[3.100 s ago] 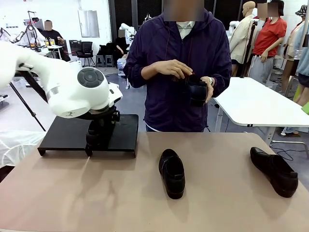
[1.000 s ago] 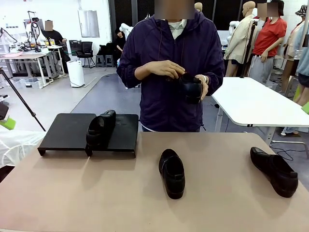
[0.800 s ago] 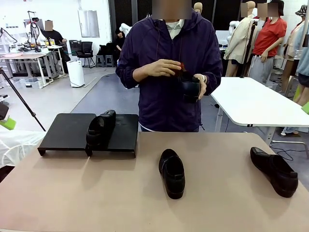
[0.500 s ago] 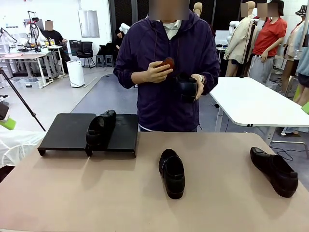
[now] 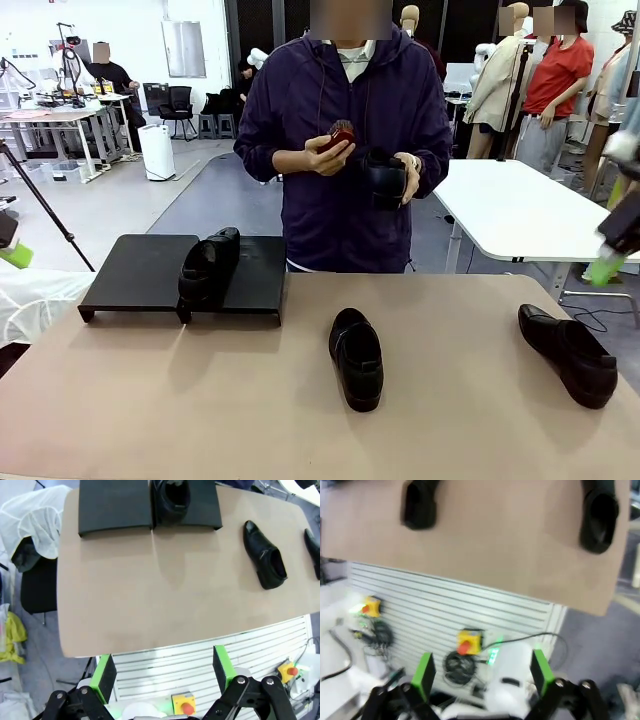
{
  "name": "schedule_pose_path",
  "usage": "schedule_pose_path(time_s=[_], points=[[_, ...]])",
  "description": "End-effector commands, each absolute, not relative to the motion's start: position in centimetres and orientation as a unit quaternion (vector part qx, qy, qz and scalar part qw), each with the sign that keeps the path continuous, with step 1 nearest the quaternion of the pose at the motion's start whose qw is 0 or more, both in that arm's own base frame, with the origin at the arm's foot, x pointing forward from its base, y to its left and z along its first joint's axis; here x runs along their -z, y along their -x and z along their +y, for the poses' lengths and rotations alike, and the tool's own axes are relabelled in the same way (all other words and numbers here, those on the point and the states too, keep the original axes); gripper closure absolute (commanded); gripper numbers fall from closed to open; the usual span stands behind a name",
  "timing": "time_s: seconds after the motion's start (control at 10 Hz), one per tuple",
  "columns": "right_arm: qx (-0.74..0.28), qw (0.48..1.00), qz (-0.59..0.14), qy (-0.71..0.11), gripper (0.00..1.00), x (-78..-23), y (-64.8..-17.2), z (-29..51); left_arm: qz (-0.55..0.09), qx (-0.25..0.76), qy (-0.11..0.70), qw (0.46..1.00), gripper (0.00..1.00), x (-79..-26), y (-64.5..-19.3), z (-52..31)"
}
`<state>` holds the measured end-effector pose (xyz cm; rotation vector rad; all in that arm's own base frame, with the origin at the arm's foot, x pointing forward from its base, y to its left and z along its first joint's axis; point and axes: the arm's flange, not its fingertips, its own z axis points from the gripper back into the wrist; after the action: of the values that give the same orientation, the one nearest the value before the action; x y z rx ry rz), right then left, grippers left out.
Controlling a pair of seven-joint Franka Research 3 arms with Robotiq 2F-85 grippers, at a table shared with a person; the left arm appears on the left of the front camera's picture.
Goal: Organize the shoes by placing them on the stand.
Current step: Pick up one Shoe and place it in the middle of the table.
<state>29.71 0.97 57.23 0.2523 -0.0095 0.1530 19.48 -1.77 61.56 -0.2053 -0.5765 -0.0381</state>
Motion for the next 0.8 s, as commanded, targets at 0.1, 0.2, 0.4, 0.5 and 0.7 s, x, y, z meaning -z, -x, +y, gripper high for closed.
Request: schedule_pose_path(time_s=[0.1, 0.2, 0.4, 0.5, 0.7], points=[[-0.136, 0.985, -0.072, -0.078, 0.00, -48.9, -33.7, -1.7, -0.289, 0.021, 0.107, 0.951, 0.00, -61.3, -19.5, -1.7], [-0.114, 0.986, -0.086, -0.087, 0.00, -46.7, -34.2, -2.7, -0.289, 0.021, 0.107, 0.951, 0.00, -61.3, -19.5, -1.7], [-0.032, 0.991, -0.085, -0.096, 0.00, -46.2, -33.4, -3.0, -0.289, 0.021, 0.107, 0.951, 0.00, -61.3, -19.5, -1.7], [-0.102, 0.989, -0.080, -0.070, 0.00, -46.0, -34.1, -2.3, -0.289, 0.021, 0.107, 0.951, 0.00, -61.3, -19.5, -1.7], [-0.072, 0.990, -0.086, -0.083, 0.00, -45.4, -34.3, -3.9, -0.289, 0.021, 0.107, 0.951, 0.00, -61.3, -19.5, -1.7]])
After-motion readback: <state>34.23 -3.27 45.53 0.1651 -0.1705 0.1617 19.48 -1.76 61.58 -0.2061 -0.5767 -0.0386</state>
